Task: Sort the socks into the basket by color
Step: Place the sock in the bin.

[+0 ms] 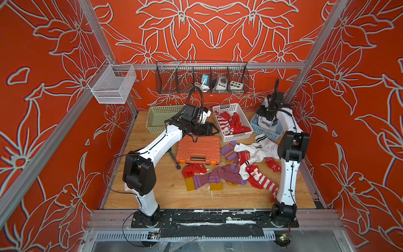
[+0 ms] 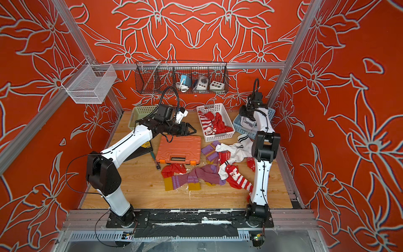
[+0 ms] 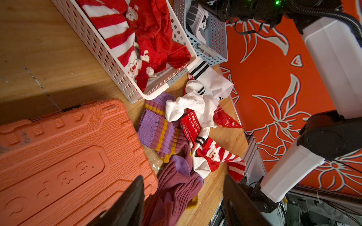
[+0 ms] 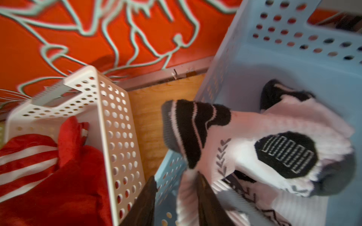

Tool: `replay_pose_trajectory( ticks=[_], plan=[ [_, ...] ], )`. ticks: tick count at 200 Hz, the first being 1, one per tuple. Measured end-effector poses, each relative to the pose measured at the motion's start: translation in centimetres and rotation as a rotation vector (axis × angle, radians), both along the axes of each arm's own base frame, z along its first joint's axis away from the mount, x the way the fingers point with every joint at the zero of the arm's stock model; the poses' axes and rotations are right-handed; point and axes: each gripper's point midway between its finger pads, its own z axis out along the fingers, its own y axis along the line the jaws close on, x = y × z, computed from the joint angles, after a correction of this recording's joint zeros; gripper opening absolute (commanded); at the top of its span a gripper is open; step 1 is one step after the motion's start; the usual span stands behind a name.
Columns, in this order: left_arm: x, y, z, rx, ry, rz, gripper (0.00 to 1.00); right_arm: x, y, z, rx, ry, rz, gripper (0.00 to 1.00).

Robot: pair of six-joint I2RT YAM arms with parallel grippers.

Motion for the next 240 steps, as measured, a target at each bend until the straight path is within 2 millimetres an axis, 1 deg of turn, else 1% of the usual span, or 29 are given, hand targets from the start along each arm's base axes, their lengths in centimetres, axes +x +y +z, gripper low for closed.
replay_pose_trajectory(
  ticks=[22, 41, 56, 71, 83, 112, 133, 161, 191, 211, 219, 240],
  plan=[
    [-0.1, 0.1, -0.1, 0.004, 0.005, 0.001, 0.62, -0.2, -1.4, -2.1, -0.011, 0.046, -0.049, 0.1],
    [-0.1, 0.1, -0.1, 0.004, 0.006, 0.002, 0.62, -0.4, -2.8, -2.7, -0.032, 0.064, -0.082, 0.03],
    [0.0, 0.0, -0.2, 0.005, 0.007, 0.002, 0.62, -0.4, -3.7, -2.7, -0.049, 0.066, -0.109, 0.02],
    [0.0, 0.0, -0.4, 0.007, 0.012, 0.001, 0.62, -0.3, -4.3, -2.6, -0.059, 0.065, -0.126, 0.0],
    [0.1, 0.0, -0.8, 0.01, 0.02, 0.001, 0.62, 0.0, -4.6, -2.7, -0.063, 0.064, -0.137, 0.0],
    [0.1, 0.0, -1.5, 0.02, 0.04, 0.001, 0.62, -0.2, -5.0, -4.0, -0.063, 0.094, -0.154, 0.01],
    [0.0, 0.0, -1.5, 0.022, 0.045, 0.002, 0.62, -0.3, -4.9, -4.9, -0.059, 0.115, -0.155, 0.07],
    [0.0, 0.0, -1.5, 0.022, 0.045, 0.002, 0.62, -0.4, -4.9, -5.0, -0.054, 0.119, -0.159, 0.21],
    [0.0, 0.0, -1.5, 0.022, 0.044, 0.002, 0.62, -0.6, -4.8, -4.9, -0.047, 0.126, -0.155, 0.44],
    [0.0, 0.0, -1.5, 0.021, 0.042, 0.002, 0.63, -0.7, -4.7, -3.9, -0.043, 0.116, -0.156, 0.55],
    [0.0, 0.0, -1.5, 0.021, 0.041, 0.002, 0.63, -0.8, -4.7, -3.3, -0.042, 0.11, -0.158, 0.58],
    [0.1, 0.0, -1.5, 0.02, 0.039, 0.001, 0.63, -0.9, -4.6, -0.8, -0.044, 0.073, -0.16, 0.63]
  ],
)
